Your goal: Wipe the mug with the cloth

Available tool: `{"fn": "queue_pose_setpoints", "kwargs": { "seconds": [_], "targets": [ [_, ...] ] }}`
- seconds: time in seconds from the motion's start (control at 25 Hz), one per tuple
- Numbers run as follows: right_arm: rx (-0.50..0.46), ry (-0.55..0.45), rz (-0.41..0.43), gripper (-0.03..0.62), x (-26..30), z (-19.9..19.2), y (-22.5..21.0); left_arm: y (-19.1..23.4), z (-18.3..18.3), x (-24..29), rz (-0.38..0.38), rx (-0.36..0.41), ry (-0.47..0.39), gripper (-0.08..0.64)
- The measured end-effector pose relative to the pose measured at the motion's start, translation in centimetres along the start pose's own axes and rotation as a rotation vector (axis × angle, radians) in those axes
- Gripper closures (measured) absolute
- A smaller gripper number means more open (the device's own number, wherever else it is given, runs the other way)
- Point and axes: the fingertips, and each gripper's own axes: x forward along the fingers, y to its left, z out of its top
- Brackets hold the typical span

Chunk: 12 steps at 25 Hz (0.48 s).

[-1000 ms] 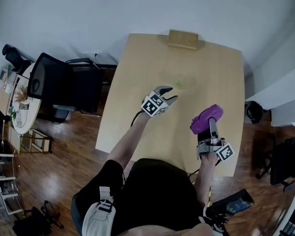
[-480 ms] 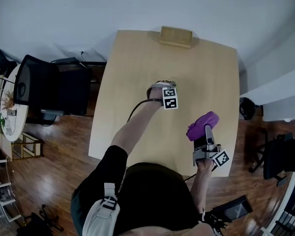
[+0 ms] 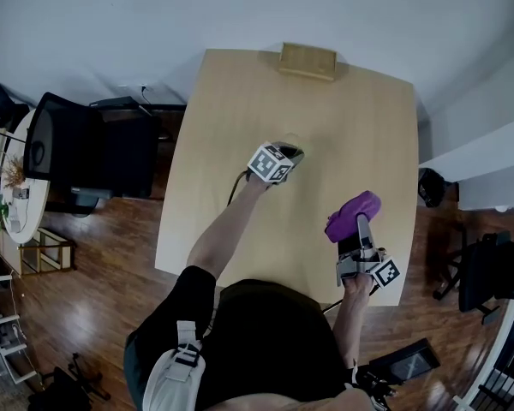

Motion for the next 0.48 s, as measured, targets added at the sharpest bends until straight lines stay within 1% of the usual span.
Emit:
{"fn": "queue_pose_setpoints", "kwargs": {
  "seconds": [0.04, 0.08, 0.12, 0.16, 0.24, 0.32, 0.4, 0.48],
  "targets": [
    [0.000, 0.010, 0.009, 0.531, 0.2, -0.3, 0.2, -1.1, 0.8, -1.9, -0.073, -0.128, -0.123, 0.518],
    [0.000, 0.021, 0.019, 0.531, 0.5, -0.7, 0.6, -2.2, 1.4, -3.9, -0.140, -0.231, -0.238, 0.518],
    [-0.001, 0.033, 0.028, 0.531, 0.7, -1.0, 0.9, -3.2, 1.7, -5.9, -0.190, -0.306, -0.337, 0.518],
    [-0.004, 0.046, 0.037, 0.531, 0.9, -1.4, 1.2, -4.1, 1.7, -7.9, -0.218, -0.359, -0.415, 0.518],
    [-0.016, 0.075, 0.053, 0.531, 1.4, -2.4, 2.0, -5.8, 0.8, -11.6, -0.235, -0.421, -0.517, 0.518],
    [-0.041, 0.111, 0.065, 0.531, 1.9, -3.5, 2.9, -7.5, -0.2, -14.8, -0.239, -0.461, -0.592, 0.518],
    [-0.080, 0.156, 0.075, 0.531, 2.3, -4.9, 3.8, -9.3, -1.0, -17.6, -0.243, -0.487, -0.656, 0.518],
    [-0.120, 0.206, 0.086, 0.531, 2.8, -6.7, 4.9, -11.0, -1.6, -19.8, -0.238, -0.488, -0.702, 0.518]
  ]
}}
